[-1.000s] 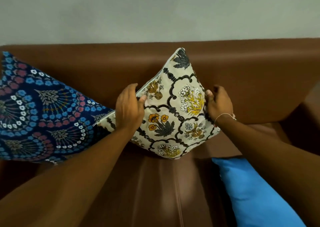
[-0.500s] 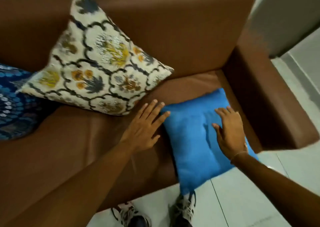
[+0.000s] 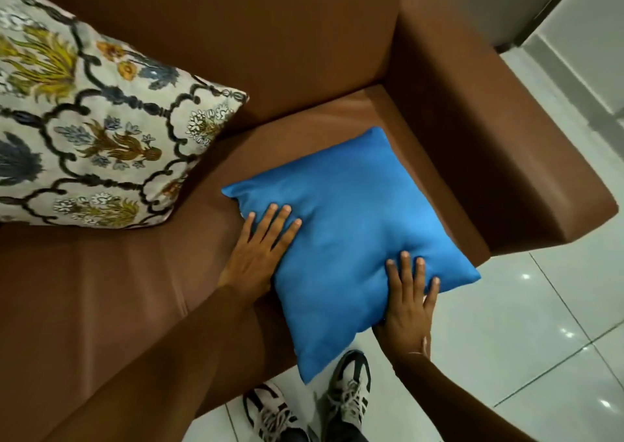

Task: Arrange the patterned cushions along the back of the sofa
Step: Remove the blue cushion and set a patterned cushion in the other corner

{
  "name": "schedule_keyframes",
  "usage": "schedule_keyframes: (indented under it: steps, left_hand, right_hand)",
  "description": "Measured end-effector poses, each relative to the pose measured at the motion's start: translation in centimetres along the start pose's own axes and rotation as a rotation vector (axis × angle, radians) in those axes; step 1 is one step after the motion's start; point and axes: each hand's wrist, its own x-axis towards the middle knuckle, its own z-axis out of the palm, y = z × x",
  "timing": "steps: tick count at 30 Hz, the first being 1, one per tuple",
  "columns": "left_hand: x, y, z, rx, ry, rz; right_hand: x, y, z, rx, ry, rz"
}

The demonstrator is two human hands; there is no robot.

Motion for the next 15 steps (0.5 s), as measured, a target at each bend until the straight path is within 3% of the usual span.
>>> schedule_keyframes:
  steps: [8, 12, 15]
  left_hand:
    - [1.2, 0.1, -3.1, -0.048, -0.070, -0.006]
    - [3.0, -1.1, -8.2, -0.155, -0.148, 0.026]
    - [4.5, -2.2, -12.7, -0.325, -0.004, -0.009]
  right_hand:
    - [1.1, -0.2, -3.4, 0.122, 0.003, 0.033]
    - [2.9, 0.5, -8.5, 0.332, 0.127, 0.040]
    - [5.3, 0.8, -13.1, 0.425, 0.237, -0.062]
